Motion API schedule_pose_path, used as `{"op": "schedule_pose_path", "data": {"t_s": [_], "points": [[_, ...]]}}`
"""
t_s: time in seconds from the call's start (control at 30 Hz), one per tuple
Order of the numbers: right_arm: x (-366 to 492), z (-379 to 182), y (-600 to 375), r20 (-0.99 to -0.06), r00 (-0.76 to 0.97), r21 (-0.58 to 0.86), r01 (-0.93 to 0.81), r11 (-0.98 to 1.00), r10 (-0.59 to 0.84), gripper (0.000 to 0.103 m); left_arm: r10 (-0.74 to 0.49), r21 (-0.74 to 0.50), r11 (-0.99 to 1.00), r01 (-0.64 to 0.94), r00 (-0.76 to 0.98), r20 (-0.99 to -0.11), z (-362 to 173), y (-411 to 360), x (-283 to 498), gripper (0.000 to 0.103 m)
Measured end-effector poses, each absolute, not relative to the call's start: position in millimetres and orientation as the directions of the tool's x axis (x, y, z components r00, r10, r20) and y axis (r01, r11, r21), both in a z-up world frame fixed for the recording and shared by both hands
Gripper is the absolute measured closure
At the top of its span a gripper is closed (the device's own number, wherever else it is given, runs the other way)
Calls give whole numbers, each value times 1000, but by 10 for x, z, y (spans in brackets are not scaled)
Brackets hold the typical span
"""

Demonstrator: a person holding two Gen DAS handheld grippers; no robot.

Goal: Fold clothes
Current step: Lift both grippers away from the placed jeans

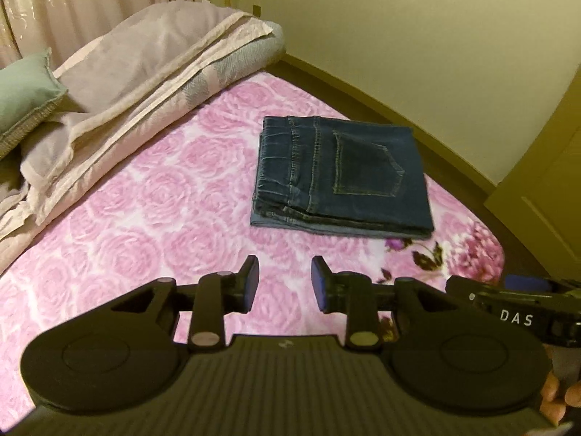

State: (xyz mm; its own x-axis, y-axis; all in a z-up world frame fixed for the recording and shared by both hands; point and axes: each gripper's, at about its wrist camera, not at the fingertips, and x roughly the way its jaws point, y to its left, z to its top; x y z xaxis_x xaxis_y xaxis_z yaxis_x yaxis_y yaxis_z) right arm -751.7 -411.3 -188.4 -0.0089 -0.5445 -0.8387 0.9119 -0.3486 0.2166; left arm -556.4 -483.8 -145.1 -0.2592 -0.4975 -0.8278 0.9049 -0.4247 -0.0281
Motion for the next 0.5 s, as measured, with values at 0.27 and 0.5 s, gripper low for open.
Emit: {"op": "schedule_pose_path", "data": {"t_s": [0.27, 0.5], "points": [[-7197, -1338, -3616, -798, -55, 198, 917, -346, -600, 3, -557, 23, -457, 889, -266, -787, -999, -4318, -5345, 70], [-6941, -1104, -3282, -785, -55, 195, 924, -330, -617, 2, -577, 37, -459, 887, -267, -772, -839, -3950, -5123, 58]]}}
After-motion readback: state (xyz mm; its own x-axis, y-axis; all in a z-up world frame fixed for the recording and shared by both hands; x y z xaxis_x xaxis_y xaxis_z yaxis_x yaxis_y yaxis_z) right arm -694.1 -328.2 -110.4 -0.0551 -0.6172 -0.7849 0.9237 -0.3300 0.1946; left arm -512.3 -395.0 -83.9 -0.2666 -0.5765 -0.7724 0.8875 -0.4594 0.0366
